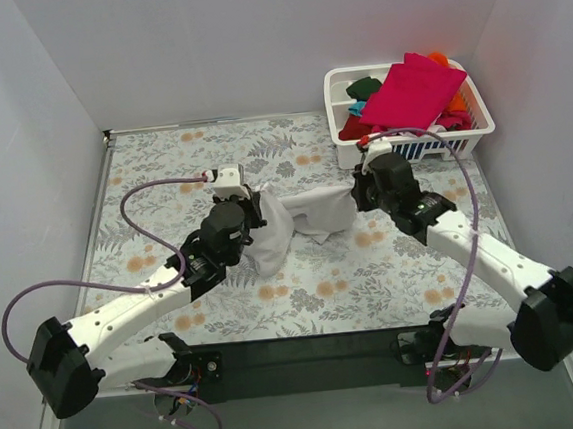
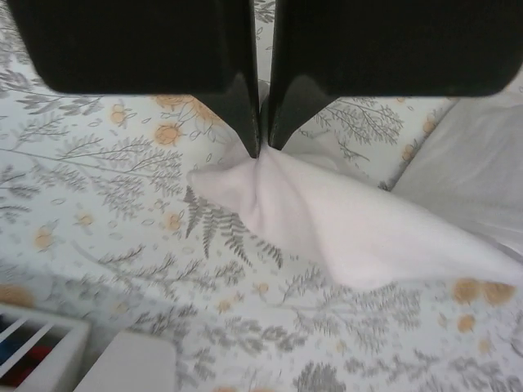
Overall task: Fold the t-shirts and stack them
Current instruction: Flatten the tshirt out
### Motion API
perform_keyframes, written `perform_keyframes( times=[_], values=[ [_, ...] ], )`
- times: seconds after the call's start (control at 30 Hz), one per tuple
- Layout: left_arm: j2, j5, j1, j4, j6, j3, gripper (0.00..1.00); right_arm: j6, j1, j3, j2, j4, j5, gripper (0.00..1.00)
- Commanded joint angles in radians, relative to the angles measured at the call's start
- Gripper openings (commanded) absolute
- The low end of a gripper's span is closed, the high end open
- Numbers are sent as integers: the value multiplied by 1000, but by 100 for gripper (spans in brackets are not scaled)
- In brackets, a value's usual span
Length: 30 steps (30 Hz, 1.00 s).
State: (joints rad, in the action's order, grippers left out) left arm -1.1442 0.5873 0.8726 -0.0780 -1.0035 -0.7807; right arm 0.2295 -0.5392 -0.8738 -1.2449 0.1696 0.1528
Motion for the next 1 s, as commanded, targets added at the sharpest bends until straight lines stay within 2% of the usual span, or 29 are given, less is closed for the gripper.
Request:
perform_keyframes(
  times=[0.0,0.17,0.37,0.4,0.47,0.5,0.53,0.6,0.67,0.77,0.9,0.97],
  values=[
    [73,40,-24,-39,66,-32,0,-33,-2,-76,137,103,144,1],
    [112,104,-112,-17,86,-22,0,-35,-2,-79,268,180,238,1],
    [104,184,-291,72,37,-2,0,-22,1,-19,280,189,341,1],
    [98,181,-349,107,28,-2,0,-16,4,-13,272,189,349,1],
    [71,158,-406,145,8,-2,13,-7,7,-5,242,188,349,1],
    [61,145,-459,156,0,0,24,-4,7,1,231,188,350,1],
    [38,135,-483,173,-6,0,48,-5,7,2,208,188,352,1],
    [17,123,-507,187,-26,-2,64,-2,7,15,193,186,340,1],
    [5,86,-509,190,-44,-5,75,-1,7,30,183,179,326,1],
    [15,-50,-491,159,-87,21,78,2,7,61,174,159,315,1],
    [-15,-297,-485,43,-144,78,78,7,7,76,150,136,298,1],
    [-69,-340,-485,21,-155,83,78,7,7,81,133,122,291,1]
  ],
)
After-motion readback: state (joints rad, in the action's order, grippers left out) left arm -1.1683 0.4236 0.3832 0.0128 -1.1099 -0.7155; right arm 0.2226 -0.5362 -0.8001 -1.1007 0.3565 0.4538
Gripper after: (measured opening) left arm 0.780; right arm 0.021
